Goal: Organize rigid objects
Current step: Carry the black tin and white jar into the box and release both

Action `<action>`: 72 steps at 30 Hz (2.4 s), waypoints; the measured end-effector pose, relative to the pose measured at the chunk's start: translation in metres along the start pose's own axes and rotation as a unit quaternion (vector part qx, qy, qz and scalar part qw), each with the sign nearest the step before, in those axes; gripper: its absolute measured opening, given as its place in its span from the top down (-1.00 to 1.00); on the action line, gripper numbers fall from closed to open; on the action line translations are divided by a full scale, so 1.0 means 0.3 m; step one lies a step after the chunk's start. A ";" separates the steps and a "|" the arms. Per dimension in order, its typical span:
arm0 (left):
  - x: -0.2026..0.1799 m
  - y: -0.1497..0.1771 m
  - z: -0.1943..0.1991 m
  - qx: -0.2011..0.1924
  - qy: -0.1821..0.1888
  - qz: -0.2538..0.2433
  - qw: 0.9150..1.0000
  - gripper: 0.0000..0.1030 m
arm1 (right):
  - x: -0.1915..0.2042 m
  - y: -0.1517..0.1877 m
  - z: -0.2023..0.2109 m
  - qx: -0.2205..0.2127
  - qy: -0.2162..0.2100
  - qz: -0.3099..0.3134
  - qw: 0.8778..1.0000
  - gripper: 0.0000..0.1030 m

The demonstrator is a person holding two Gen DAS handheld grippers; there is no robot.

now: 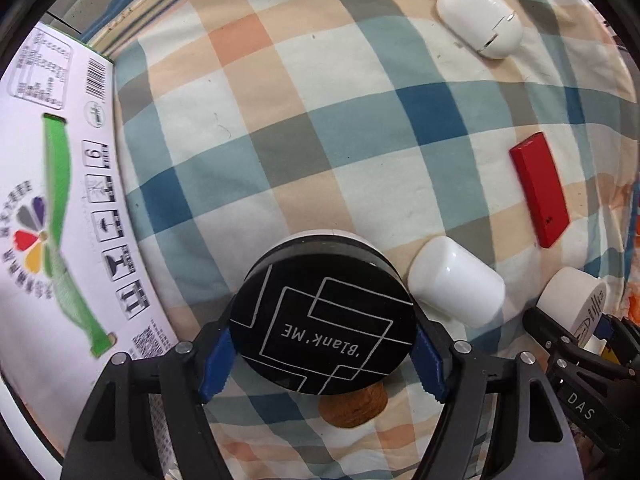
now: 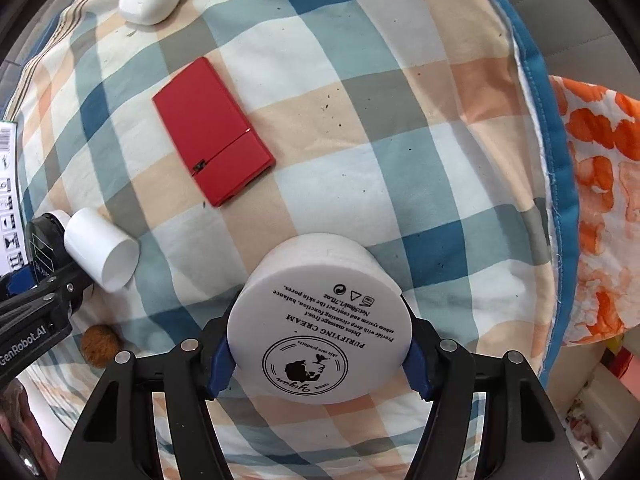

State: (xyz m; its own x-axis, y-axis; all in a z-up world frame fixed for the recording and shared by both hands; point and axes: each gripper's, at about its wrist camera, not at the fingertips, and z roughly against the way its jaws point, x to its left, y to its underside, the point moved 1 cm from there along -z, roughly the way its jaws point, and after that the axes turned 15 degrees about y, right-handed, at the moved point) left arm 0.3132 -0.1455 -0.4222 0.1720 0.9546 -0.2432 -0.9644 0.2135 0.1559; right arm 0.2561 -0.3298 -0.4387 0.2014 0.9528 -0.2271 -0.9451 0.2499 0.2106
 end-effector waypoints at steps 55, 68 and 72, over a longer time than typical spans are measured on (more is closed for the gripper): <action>1.107 0.226 0.497 -0.115 0.042 0.156 0.980 -0.42 | 1.302 0.105 0.435 -0.077 0.007 0.208 0.975 -0.35; 1.189 0.109 0.397 -0.094 0.056 0.168 0.980 -0.42 | 1.380 -0.006 0.405 -0.090 0.023 0.180 0.979 -0.36; 1.202 0.095 0.392 -0.092 0.058 0.170 0.979 -0.42 | 1.390 -0.018 0.403 -0.091 0.031 0.180 0.979 -0.37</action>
State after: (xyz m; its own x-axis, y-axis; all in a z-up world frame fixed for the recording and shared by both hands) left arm 0.3713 0.2293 -0.3931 -0.1788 0.9315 -0.3168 -0.9838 -0.1639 0.0733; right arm 0.3763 0.0870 -0.4195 -0.1637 0.9599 -0.2275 -0.9833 -0.1401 0.1162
